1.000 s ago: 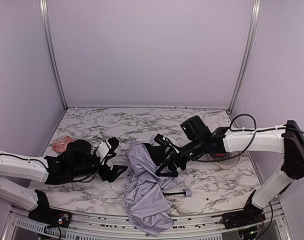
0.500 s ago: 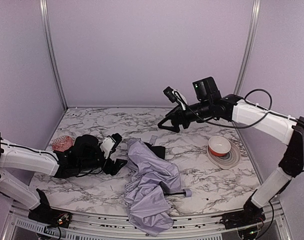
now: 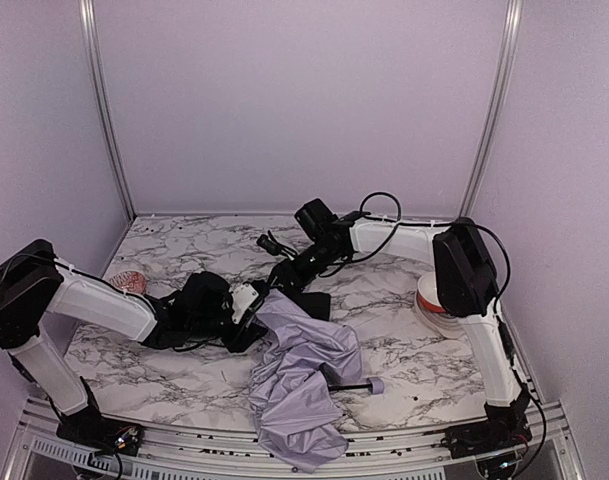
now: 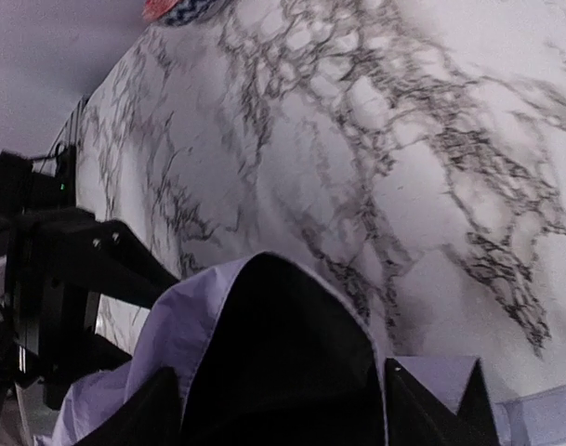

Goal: Put away the umbrella

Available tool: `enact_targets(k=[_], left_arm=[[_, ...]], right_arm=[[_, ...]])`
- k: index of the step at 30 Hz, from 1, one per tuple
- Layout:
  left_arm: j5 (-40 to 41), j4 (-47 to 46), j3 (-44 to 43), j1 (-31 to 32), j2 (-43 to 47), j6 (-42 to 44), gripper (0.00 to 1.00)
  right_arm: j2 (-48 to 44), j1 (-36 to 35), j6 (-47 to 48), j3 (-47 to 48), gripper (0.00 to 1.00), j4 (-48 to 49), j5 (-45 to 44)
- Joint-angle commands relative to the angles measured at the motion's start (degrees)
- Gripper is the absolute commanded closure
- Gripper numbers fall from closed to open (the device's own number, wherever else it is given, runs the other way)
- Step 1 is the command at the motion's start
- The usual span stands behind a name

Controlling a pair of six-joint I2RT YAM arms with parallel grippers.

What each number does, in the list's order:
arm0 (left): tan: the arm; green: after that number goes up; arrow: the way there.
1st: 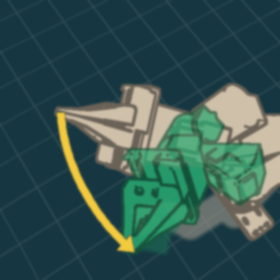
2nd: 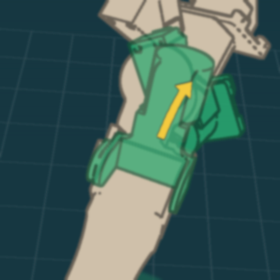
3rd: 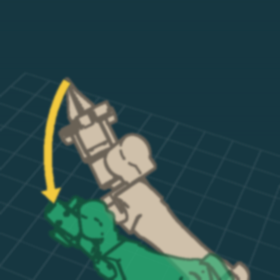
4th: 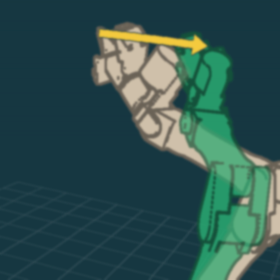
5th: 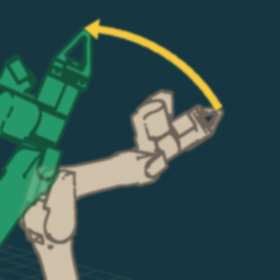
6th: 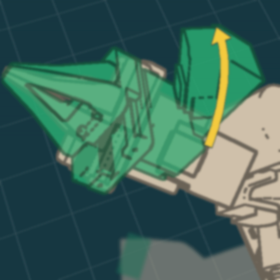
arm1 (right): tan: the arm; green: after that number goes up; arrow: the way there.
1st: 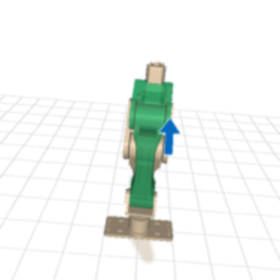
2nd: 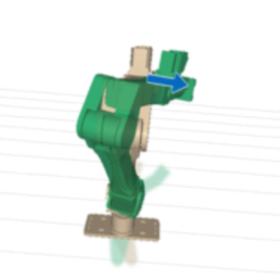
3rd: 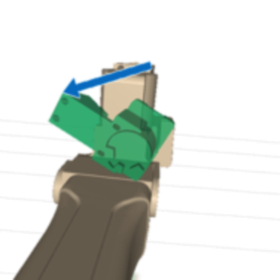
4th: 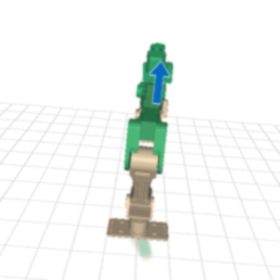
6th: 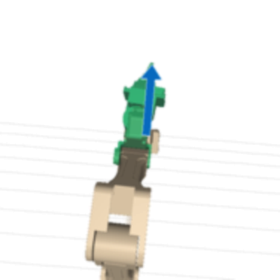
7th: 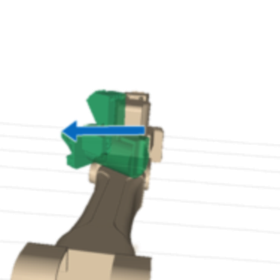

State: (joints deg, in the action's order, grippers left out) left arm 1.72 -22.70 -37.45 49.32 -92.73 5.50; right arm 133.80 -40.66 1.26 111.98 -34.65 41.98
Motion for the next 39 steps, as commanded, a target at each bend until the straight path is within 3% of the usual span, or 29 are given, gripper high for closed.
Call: enact_targets(k=[1, 3, 5, 9, 18, 22, 23, 25, 27, 30, 33, 39], left_arm=[[-1.10, -1.32, -2.91, -0.33, -2.77, 2.32, 0.45], [-1.78, -2.34, -3.09, -0.36, -3.52, 3.01, 0.51], [-3.67, -3.51, -3.27, -0.37, -4.05, 4.04, 0.62], [-6.54, -4.35, -3.97, -0.37, -5.06, 5.30, 1.00], [-8.70, -4.81, -3.05, -0.45, -4.64, 4.84, 1.00], [-8.89, -4.81, -2.93, -0.45, -3.85, 4.89, 1.00], [-9.00, -4.81, -2.97, -0.45, -3.53, 4.83, 1.00], [-10.17, -4.74, -3.07, -0.29, -2.69, 5.08, 1.00], [-10.05, -4.72, -3.24, 0.33, -2.23, 7.21, 1.00], [-7.71, -4.72, -3.45, 0.86, -2.64, 9.95, 1.00], [-6.88, -4.72, -3.75, 0.86, -2.79, 11.62, 1.00], [-6.99, -4.55, -4.15, 0.87, -3.37, 11.79, 1.00]], right_arm=[[-1.34, -1.31, 1.52, 2.29, 0.65, -3.18, 8.97], [-3.65, -0.36, 1.15, -0.57, 0.98, -1.87, 8.59], [-7.62, 1.35, -1.02, -6.10, 1.00, 2.73, 8.45], [-16.35, 4.40, -5.42, -17.34, 1.00, 11.92, 10.24], [-29.37, 8.73, -7.08, -27.90, 1.00, 16.96, 11.02], [-29.87, 8.83, -2.60, -26.21, 1.00, 10.72, 5.75], [-29.96, 8.80, -2.19, -26.56, 0.99, 10.82, 4.47], [-29.37, 8.79, -1.96, -27.06, 0.67, 10.80, 3.15], [-28.27, 8.73, -0.36, -25.84, 0.51, 7.87, 0.93], [-28.89, 8.22, 0.99, -25.52, 0.50, 8.04, -0.34], [-29.39, 6.87, 0.32, -26.20, 0.51, 10.96, 3.70], [-22.68, 1.66, 1.20, -22.50, 0.46, 7.84, 8.67]])
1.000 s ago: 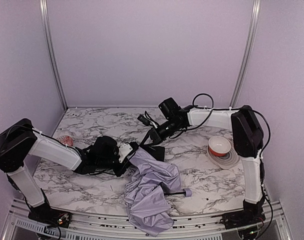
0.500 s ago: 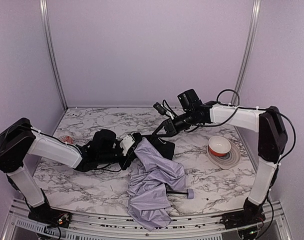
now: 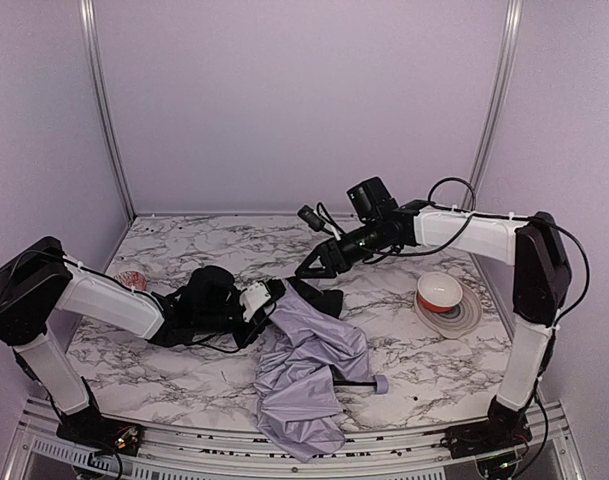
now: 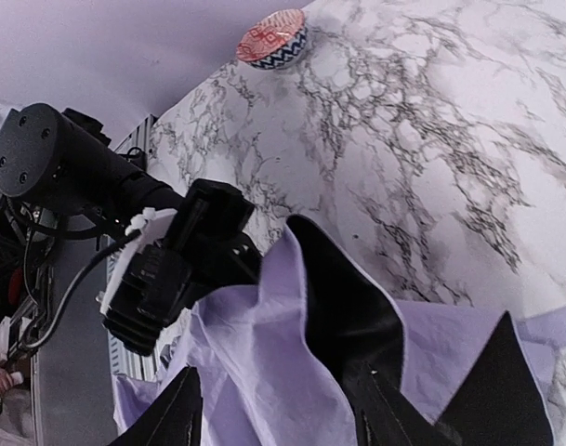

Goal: Put away the umbrella

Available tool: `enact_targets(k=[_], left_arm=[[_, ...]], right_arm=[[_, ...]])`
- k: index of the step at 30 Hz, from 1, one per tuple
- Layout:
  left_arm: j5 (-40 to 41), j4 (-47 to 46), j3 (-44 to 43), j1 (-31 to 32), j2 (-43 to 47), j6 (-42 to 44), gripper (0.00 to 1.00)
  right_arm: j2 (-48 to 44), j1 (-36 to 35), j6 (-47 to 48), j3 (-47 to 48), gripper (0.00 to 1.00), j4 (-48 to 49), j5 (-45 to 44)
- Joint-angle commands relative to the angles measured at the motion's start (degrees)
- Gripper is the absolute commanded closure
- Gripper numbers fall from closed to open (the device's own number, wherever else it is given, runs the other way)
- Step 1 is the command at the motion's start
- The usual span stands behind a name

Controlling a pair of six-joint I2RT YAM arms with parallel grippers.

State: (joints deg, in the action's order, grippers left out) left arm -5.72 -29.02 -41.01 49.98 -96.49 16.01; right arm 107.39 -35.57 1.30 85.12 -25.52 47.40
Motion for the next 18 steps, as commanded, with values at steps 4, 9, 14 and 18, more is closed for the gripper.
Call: enact_targets(k=[4, 9, 14, 18], left_arm=[[0.19, 1.94, -0.57, 0.21, 0.07, 0.83, 1.00], [-0.07, 1.94, 0.23, 0.21, 0.82, 0.60, 1.00], [-0.70, 1.78, 0.97, 0.21, 1.58, 0.10, 1.00], [-0.61, 1.39, 1.32, 0.16, 1.18, -0.11, 0.97]], right_arm=[[7.19, -4.69, 1.03, 7.23, 0.44, -3.01, 4.11], [8.97, -4.98, 1.35, 8.25, 0.55, -4.34, 4.65], [8.68, -4.66, 1.04, 7.93, 0.50, -3.62, 4.07], [8.48, -4.26, 1.16, 7.09, 0.51, -2.62, 6.54]])
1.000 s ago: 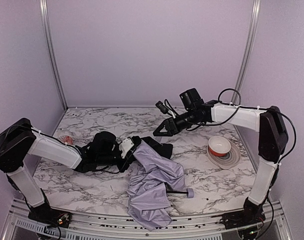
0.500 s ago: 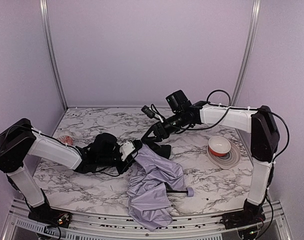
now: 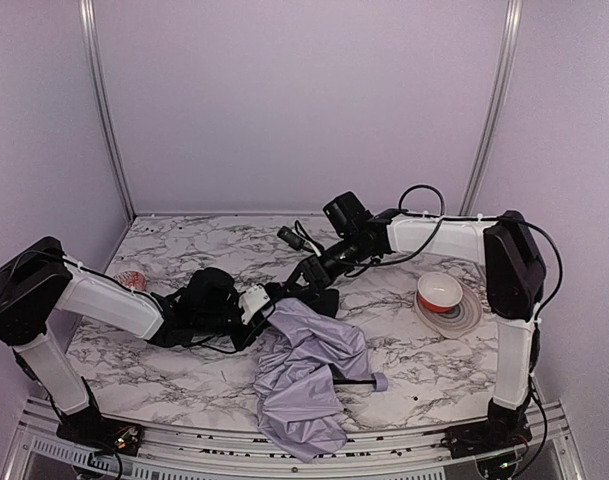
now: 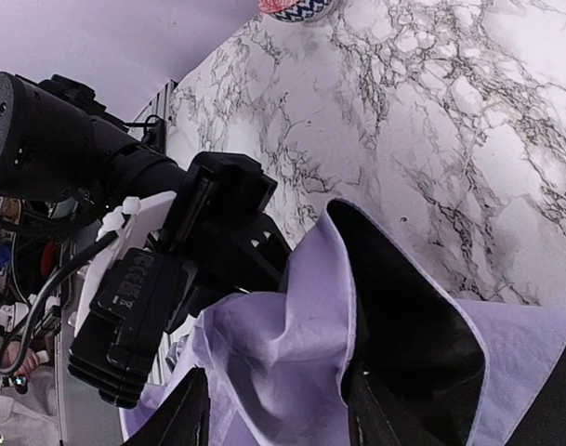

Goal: Put away the umbrella

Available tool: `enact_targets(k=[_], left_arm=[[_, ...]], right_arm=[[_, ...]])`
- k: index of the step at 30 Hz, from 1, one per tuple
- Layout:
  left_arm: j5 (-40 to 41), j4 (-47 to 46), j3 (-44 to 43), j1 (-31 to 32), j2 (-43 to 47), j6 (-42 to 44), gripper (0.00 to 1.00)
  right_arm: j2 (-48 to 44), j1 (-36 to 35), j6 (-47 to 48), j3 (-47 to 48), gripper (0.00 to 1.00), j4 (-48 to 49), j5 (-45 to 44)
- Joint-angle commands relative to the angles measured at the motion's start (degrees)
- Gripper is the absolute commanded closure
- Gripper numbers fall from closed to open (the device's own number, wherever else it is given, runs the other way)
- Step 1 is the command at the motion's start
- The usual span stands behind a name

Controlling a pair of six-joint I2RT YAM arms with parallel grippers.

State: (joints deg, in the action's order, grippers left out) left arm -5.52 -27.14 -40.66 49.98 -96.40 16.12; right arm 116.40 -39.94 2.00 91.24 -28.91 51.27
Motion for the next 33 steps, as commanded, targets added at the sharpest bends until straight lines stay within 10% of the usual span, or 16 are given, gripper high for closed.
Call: enact_targets(k=[1, 4, 8, 29, 33], left_arm=[[-0.66, -0.66, 0.95, 0.13, 0.86, -0.32, 0.97], [-0.29, -1.03, 0.32, 0.12, 0.23, -0.81, 0.94], [-0.20, -1.34, 0.02, 0.12, 0.18, -1.11, 0.92], [0.40, -1.30, 2.06, -0.15, -0.06, -2.05, 1.00], [-2.39, -0.22, -0.40, 1.30, 2.81, -2.01, 0.74]], right_arm=[[-0.17, -0.07, 0.46, 0.98, 0.51, 0.82, 3.34], [1.52, -0.84, -0.03, 0.86, 0.58, 1.65, 4.77], [1.68, -0.74, -0.92, 0.95, 1.00, 2.64, 4.96], [-28.04, 9.21, -13.14, -29.83, 1.00, 16.53, -6.02], [-26.19, 9.25, -15.29, -29.51, 1.00, 19.22, -7.33]])
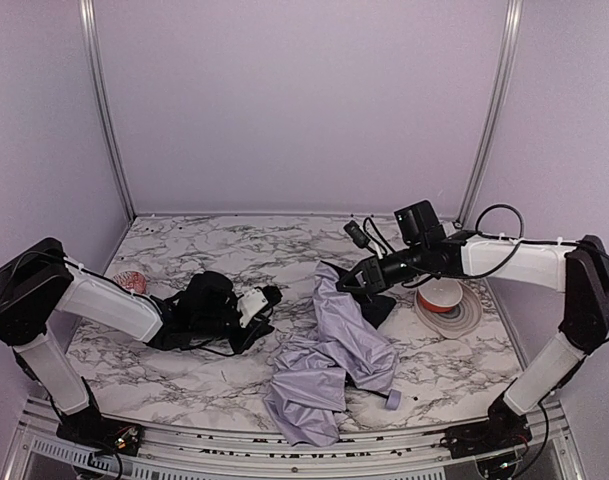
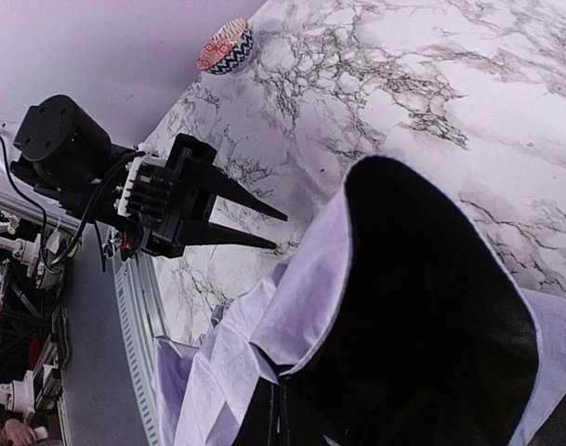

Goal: Put away the umbrella

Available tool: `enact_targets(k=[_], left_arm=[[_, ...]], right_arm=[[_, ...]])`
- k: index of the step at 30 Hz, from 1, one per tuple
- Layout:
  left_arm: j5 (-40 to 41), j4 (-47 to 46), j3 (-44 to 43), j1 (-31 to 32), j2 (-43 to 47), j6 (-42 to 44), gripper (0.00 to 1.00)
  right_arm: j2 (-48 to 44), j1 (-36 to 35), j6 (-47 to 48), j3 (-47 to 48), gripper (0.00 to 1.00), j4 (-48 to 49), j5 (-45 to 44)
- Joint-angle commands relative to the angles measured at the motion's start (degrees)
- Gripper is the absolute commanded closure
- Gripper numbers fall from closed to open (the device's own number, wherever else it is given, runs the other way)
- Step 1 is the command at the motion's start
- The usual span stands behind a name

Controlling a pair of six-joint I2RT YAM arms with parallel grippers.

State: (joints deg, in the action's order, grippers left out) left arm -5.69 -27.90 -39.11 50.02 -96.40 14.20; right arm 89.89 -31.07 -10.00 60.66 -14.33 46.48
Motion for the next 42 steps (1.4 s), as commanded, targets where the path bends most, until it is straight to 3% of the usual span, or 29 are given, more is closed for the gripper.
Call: enact_targets(k=[1, 3, 5, 10, 13, 20, 22, 24, 25, 35, 42], left_arm=[[-2.38, 0.56, -2.55, 2.09, 3.66, 0.56, 0.66], [-2.77, 0.68, -5.96, 3.96, 4.02, 0.85, 0.48], [-5.02, 1.97, -9.84, 5.45, 2.59, -0.14, 0.37], [-7.13, 5.52, -19.00, 9.76, -3.67, -2.96, 0.28], [-3.20, 6.26, -22.60, 11.47, -7.33, -2.12, 0.26], [7.37, 11.71, -26.49, 11.88, -11.06, 3.45, 0.38], [9.01, 11.64, -26.15, 11.91, -10.79, 5.15, 0.60], [10.11, 11.64, -26.11, 11.83, -10.67, 6.39, 0.91], [10.26, 11.64, -25.98, 11.80, -10.51, 6.74, 1.00], [-0.26, 5.32, -16.48, 6.38, -4.93, 2.40, 1.00], [-3.25, 4.10, -14.06, 5.14, -8.64, 0.72, 1.00]], right_arm=[[1.02, 0.47, -4.11, 1.13, 1.00, 5.70, -3.06], [2.06, 0.54, -6.33, 1.18, 1.00, 8.95, -4.26], [2.68, 0.52, -8.30, 1.56, 1.00, 11.08, -5.53], [2.62, 0.44, -10.77, 1.09, 1.00, 14.01, -6.31], [2.36, 0.46, -11.15, 0.37, 1.00, 14.32, -6.32], [-0.29, 0.55, -10.36, -0.56, 1.00, 13.12, -7.96], [-0.66, 0.53, -9.87, -0.72, 1.00, 12.26, -8.42], [-0.81, 0.59, -9.19, -0.72, 1.00, 10.97, -8.81], [-0.96, 0.70, -8.80, -0.77, 1.00, 10.23, -9.09], [-8.52, 4.31, -2.18, -6.31, 1.00, 0.30, -15.64], [-7.97, 4.43, 1.67, -6.24, 0.99, -5.25, -16.08]])
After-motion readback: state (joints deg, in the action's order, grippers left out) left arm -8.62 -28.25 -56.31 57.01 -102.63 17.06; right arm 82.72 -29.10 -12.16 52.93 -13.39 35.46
